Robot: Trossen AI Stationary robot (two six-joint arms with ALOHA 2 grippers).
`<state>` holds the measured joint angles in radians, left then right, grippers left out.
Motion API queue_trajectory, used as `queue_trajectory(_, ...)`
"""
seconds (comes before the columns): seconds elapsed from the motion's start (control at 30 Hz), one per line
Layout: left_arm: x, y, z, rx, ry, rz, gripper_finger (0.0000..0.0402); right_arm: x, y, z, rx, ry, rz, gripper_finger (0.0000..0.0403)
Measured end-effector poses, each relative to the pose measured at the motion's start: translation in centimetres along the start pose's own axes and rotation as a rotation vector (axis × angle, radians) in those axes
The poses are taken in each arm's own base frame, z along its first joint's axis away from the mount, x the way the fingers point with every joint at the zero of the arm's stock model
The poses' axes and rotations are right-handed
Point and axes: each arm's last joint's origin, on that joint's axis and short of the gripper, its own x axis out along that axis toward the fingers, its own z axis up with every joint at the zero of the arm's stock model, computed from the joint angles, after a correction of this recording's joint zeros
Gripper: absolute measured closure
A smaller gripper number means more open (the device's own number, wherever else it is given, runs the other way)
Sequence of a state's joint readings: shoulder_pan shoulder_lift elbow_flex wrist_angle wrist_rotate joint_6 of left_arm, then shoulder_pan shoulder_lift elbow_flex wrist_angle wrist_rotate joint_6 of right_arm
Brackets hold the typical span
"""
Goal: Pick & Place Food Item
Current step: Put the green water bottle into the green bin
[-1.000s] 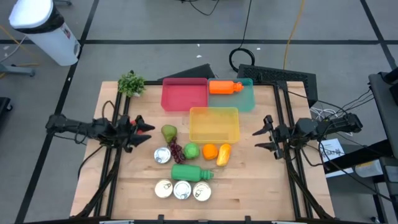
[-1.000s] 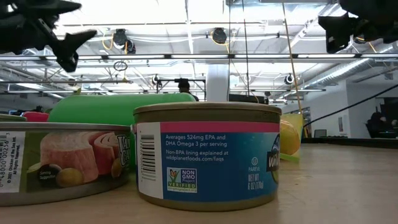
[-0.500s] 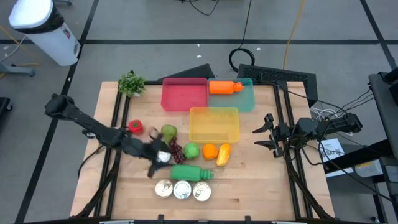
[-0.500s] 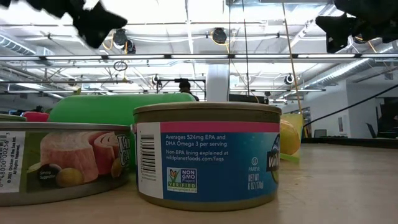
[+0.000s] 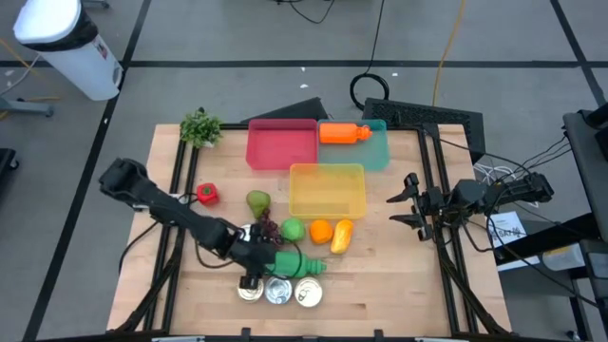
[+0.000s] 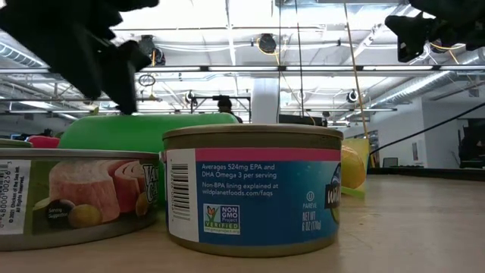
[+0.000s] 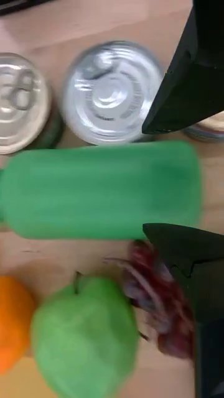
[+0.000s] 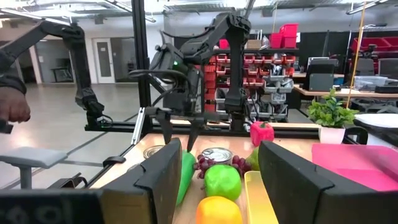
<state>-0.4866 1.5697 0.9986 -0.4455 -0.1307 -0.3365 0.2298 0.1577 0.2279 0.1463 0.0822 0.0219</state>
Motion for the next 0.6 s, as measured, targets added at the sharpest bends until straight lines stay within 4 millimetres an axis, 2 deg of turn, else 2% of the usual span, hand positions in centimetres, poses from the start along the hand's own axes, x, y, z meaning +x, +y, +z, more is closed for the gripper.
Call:
queue_trajectory(0.3, 2.6, -0.3, -0.2, -0.008, 0.043, -0.020, 0.0149, 0.0, 0.0, 0.0, 0.000, 0.001, 0.000, 0.0204)
queue_trajectory(0.6, 2.8, 0.5, -0.2, -0.061, 0.070, -0.021, 0.0136, 0.0, 0.0, 0.0, 0.000, 0.002, 0.000, 0.0204)
